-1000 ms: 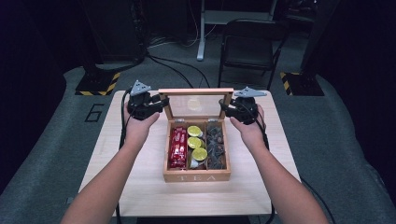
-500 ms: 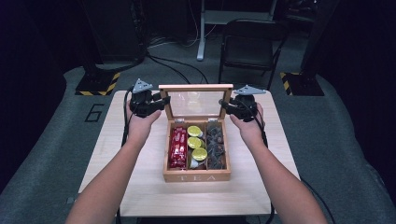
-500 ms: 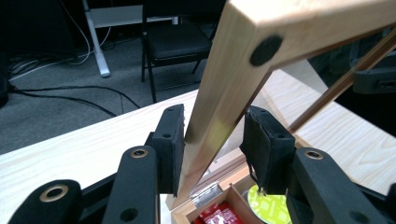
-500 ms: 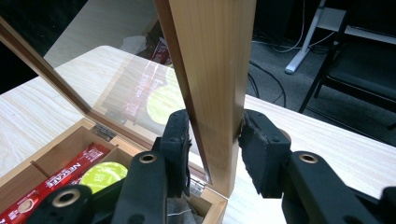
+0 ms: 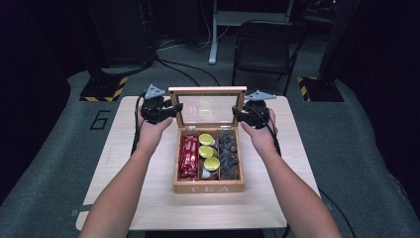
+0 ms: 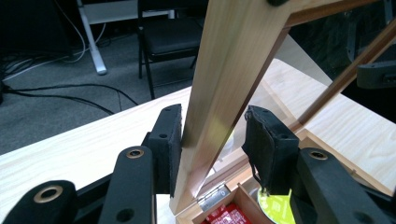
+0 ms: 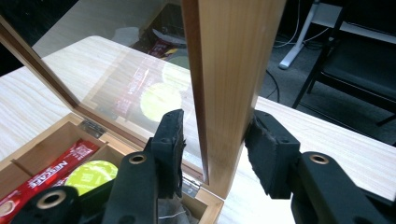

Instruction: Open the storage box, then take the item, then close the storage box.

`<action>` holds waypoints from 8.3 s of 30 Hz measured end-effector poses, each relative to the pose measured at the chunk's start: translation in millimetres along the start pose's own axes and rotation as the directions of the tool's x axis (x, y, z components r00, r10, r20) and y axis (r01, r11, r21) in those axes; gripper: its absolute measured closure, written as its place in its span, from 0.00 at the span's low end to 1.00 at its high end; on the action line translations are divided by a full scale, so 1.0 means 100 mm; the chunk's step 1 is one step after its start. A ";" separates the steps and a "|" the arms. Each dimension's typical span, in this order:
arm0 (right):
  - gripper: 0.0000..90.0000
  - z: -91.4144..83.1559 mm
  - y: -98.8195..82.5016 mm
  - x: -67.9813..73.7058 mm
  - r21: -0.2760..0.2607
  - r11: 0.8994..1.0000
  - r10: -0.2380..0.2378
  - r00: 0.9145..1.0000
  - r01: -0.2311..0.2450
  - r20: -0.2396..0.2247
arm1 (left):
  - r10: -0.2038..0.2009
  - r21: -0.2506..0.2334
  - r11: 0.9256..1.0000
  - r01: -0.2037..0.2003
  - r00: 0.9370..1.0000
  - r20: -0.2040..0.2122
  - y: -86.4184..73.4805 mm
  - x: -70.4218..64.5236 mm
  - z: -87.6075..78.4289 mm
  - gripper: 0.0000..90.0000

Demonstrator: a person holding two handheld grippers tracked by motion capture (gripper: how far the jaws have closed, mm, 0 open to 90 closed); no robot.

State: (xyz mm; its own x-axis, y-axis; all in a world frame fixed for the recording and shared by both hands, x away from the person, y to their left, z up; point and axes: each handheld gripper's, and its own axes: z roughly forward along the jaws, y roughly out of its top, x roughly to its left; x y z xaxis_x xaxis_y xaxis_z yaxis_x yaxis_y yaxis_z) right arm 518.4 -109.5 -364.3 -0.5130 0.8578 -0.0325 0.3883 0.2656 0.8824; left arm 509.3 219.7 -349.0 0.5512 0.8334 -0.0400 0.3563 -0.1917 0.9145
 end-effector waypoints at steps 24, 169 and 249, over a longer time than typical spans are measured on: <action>0.55 0.21 -0.09 -0.05 0.025 0.999 0.029 0.999 -0.029 -0.018 | -0.023 -0.027 0.999 0.022 0.999 -0.025 0.00 0.04 0.07 0.66; 0.81 0.55 -0.21 -0.16 0.114 0.982 0.154 0.988 -0.154 0.002 | -0.102 0.033 0.994 0.101 0.994 0.035 -0.43 0.06 0.21 0.57; 0.43 -0.13 -0.56 0.62 0.111 0.987 -0.081 0.963 0.112 -0.256 | -0.040 0.055 0.998 0.034 0.991 0.128 -0.49 -0.13 -0.30 0.50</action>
State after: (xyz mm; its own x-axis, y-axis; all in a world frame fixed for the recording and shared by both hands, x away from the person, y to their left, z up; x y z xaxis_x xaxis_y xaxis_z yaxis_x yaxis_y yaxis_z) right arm 455.3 -77.3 -410.0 -0.7214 0.6923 0.0176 0.4109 0.4075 0.8155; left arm 462.2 233.8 -381.3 0.6281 0.7675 -0.1281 0.4156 -0.1918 0.8891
